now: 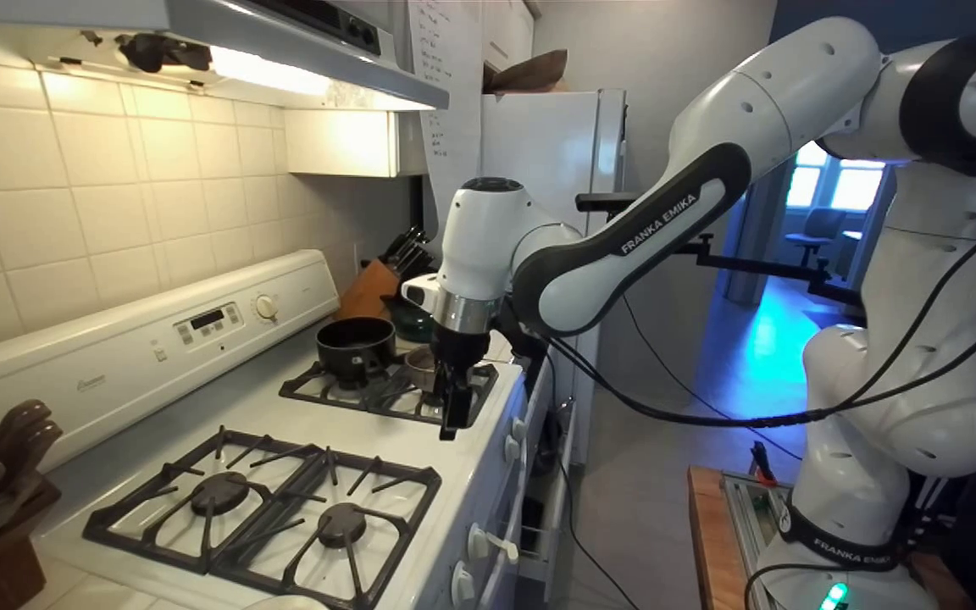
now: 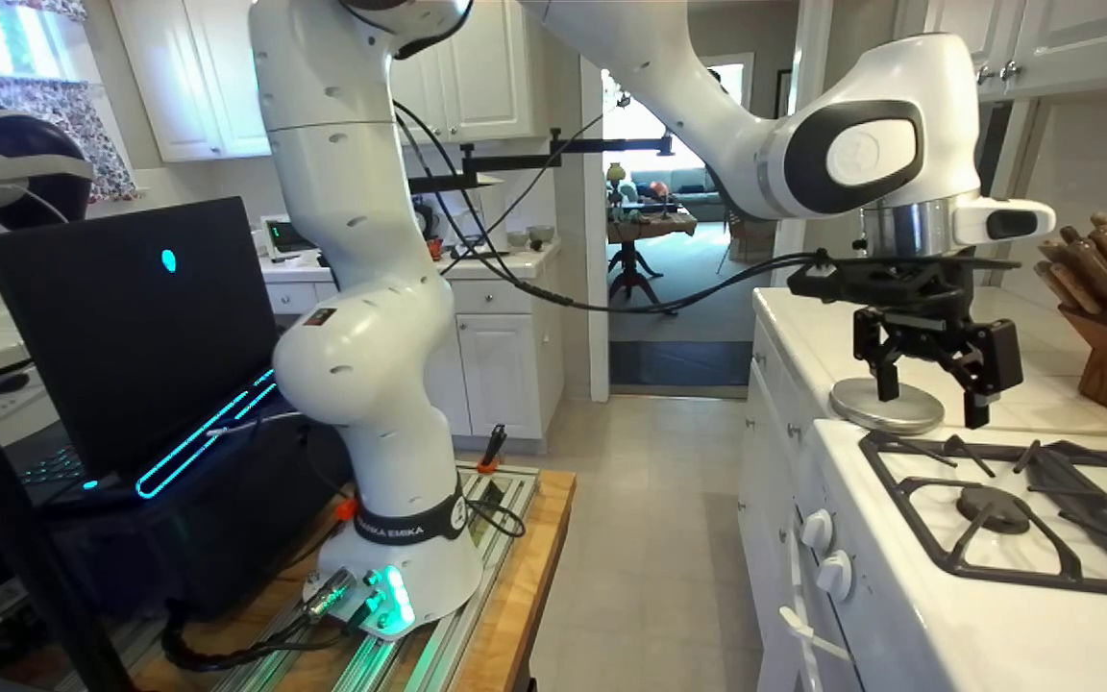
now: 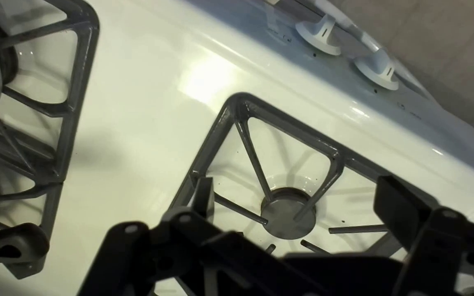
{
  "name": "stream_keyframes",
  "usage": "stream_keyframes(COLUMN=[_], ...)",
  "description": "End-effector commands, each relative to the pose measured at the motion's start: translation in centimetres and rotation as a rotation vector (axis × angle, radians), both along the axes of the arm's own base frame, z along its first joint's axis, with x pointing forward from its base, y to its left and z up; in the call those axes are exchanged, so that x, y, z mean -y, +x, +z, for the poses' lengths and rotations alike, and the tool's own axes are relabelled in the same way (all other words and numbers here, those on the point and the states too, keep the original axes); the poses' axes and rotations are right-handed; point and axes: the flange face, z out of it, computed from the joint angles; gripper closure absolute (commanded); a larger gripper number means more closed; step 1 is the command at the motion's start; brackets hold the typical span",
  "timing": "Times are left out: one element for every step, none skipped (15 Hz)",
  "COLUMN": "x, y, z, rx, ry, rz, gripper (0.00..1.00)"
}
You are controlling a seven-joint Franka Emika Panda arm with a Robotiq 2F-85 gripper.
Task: Put the silver lid on the silver pot.
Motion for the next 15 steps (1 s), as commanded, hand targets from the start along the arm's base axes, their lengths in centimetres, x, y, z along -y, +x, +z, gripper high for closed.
stream_keyframes(x=[-0.1,-0.1,-0.1,-0.1,-0.1,-0.1,-0.1,-0.1,-0.2,-0.5,-1.1,-2.0,-2.9,-4.2,-5.5], y=[0.1,0.2,0.2,0.2,0.2,0.2,0.2,0.2,0.6,1.0,1.5,2.1,2.6,3.1,3.6], z=[0.0,0.0,0.1,0.1,0.1,0.1,0.1,0.1,0.3,0.5,0.6,0.7,0.8,0.9,0.7], rx=[-0.001,0.000,0.001,0.001,0.001,0.001,0.001,0.001,0.012,0.024,0.038,0.052,0.072,0.087,0.090], ry=[0.000,0.001,0.001,0.001,0.001,0.001,0.001,0.001,0.023,0.047,0.073,0.095,0.124,0.146,0.164], rz=[0.001,0.001,0.001,0.001,0.001,0.001,0.001,0.001,-0.017,-0.025,-0.029,-0.014,0.005,0.030,0.049], gripper=[0.00,0.00,0.00,0.00,0.00,0.00,0.00,0.00,0.00,0.00,0.00,0.00,0.00,0.00,0.00])
